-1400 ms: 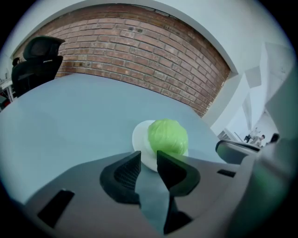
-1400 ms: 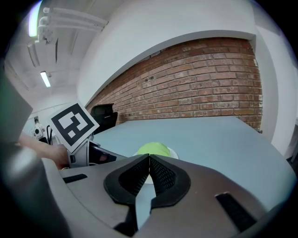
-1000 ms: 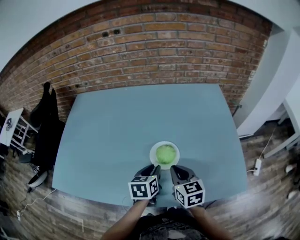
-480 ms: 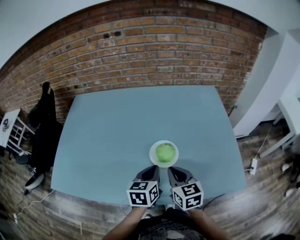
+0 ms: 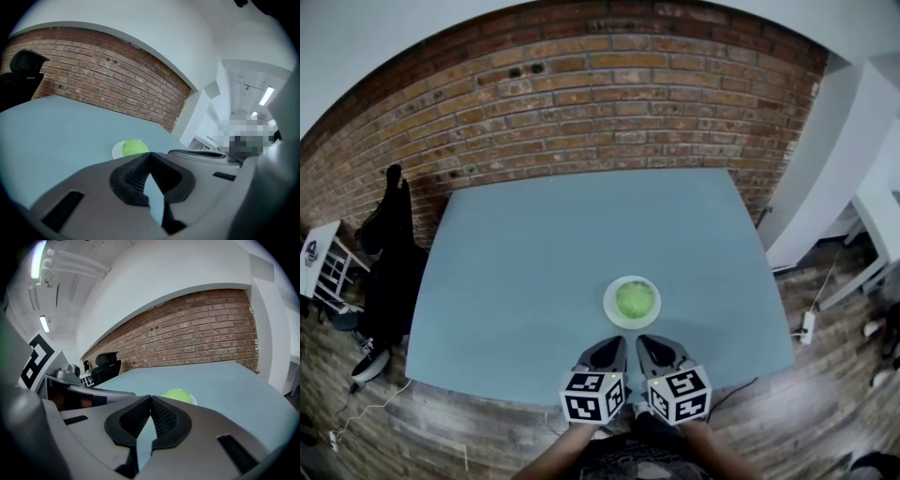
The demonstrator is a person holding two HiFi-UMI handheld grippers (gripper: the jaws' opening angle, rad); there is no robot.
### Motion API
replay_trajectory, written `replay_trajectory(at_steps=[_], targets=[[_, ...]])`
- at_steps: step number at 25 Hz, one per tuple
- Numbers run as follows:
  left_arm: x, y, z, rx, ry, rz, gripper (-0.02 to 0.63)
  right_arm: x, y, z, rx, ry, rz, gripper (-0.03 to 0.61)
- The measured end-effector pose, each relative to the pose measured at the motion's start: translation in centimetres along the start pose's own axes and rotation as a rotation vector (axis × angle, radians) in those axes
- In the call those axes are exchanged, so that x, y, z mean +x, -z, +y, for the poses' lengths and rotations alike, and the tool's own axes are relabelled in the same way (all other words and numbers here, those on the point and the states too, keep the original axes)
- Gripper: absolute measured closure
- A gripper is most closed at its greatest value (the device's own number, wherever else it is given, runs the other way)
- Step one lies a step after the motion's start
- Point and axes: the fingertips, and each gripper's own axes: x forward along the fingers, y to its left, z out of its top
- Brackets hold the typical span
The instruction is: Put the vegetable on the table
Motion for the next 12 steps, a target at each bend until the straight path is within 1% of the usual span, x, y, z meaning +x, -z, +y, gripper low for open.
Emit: replay_trajectory(at_steps=[7, 12], targets=[[-1.6, 0.2, -0.5, 0.011, 0.004, -0.014, 0.614, -0.9, 0.5, 1.2, 0.018, -0.004, -0.003, 0.571], [-2.4, 0.7, -0.5, 0.029, 0.003, -0.002, 0.613, -1.4, 0.4, 1.8, -0.005, 0.001, -0.008, 0.571]])
